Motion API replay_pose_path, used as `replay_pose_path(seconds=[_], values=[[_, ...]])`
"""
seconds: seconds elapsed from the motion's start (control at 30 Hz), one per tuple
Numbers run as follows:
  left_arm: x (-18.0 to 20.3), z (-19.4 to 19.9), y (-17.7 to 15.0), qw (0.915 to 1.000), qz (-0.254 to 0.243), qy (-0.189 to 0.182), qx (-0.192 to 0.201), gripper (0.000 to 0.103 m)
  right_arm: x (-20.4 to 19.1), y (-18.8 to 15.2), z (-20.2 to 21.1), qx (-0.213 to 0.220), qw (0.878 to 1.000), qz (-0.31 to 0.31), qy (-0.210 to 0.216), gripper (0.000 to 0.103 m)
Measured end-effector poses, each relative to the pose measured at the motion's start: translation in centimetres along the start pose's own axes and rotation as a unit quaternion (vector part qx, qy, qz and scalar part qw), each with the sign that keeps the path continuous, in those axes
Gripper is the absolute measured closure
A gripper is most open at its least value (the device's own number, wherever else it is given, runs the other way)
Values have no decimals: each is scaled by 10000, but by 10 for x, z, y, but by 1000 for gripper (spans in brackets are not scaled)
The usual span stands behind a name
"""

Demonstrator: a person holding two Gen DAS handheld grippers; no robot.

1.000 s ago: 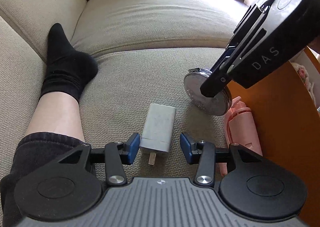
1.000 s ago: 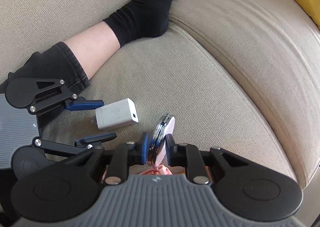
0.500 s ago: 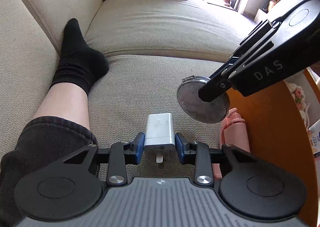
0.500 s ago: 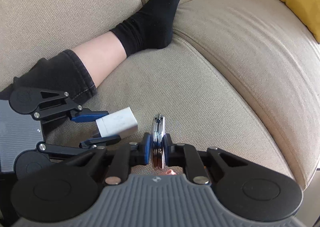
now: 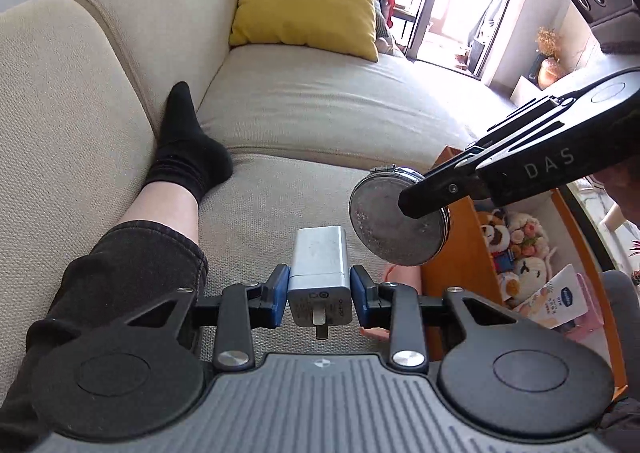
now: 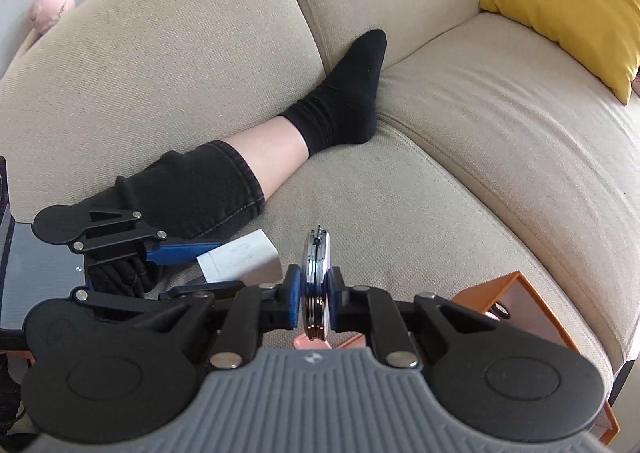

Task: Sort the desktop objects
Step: 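Carry both items over the box and open the right tool to drop the mirror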

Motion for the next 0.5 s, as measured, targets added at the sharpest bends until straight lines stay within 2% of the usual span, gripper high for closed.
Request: replay_pose_path(seconds=[0.23,0.5], values=[[34,41,-5,9993,-156,-202,262,65,-12,-40,63,439,9990,77,-48,89],[78,59,-21,9964,-520,-628,220,65,-22,-92,97,403,9987,152,-290,89]])
Point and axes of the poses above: each gripper's, at about its wrist camera, not at the fingertips, and z roughly against the way its jaws point, x to its right, y to its top, the point moved 4 cm from there along -z, roughly the way its jaws point, and after that the axes turned 9 degrees about z, right-handed, at the moved point
